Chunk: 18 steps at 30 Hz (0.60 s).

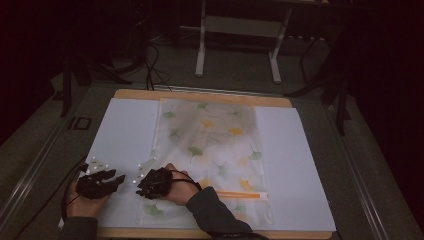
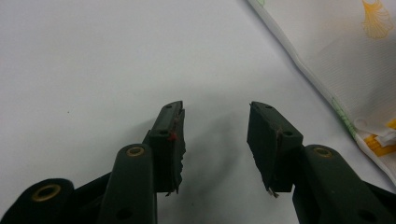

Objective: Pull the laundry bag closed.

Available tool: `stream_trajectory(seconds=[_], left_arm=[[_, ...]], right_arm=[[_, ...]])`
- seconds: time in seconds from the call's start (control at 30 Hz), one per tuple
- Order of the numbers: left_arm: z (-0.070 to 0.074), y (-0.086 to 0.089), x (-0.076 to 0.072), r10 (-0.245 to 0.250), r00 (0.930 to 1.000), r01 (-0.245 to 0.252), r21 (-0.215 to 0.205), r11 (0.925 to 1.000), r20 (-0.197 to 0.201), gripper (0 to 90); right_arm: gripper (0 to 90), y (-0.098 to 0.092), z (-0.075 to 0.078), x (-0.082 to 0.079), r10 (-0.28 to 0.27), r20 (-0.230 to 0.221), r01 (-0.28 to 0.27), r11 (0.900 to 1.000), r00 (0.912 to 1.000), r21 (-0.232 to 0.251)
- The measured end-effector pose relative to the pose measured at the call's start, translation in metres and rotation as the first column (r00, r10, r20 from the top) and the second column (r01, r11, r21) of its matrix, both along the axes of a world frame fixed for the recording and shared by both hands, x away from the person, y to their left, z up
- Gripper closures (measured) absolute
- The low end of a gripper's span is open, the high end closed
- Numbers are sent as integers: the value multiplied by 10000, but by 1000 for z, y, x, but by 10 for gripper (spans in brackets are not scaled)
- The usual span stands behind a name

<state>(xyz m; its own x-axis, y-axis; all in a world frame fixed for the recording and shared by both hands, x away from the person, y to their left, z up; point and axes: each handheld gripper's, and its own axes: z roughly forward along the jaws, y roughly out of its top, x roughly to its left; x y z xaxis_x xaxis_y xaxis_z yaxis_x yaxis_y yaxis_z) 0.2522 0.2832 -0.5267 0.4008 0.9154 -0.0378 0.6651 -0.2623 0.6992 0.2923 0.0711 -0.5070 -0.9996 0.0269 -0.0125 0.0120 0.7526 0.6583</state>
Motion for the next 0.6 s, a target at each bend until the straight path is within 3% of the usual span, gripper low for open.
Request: stream_trajectory(seconds=[0.13, 0.6], left_arm=[[0, 0, 0, 1, 10000, -1, -10, 10000, 4, 564], [0, 1, 0, -8, 10000, 8, 13, 10000, -17, 563]], right_arm=[[719, 4, -1, 1, 52, -112, -52, 10000, 9999, -18], [728, 12, -9, 5, 269, -178, -278, 9982, 9995, -539]])
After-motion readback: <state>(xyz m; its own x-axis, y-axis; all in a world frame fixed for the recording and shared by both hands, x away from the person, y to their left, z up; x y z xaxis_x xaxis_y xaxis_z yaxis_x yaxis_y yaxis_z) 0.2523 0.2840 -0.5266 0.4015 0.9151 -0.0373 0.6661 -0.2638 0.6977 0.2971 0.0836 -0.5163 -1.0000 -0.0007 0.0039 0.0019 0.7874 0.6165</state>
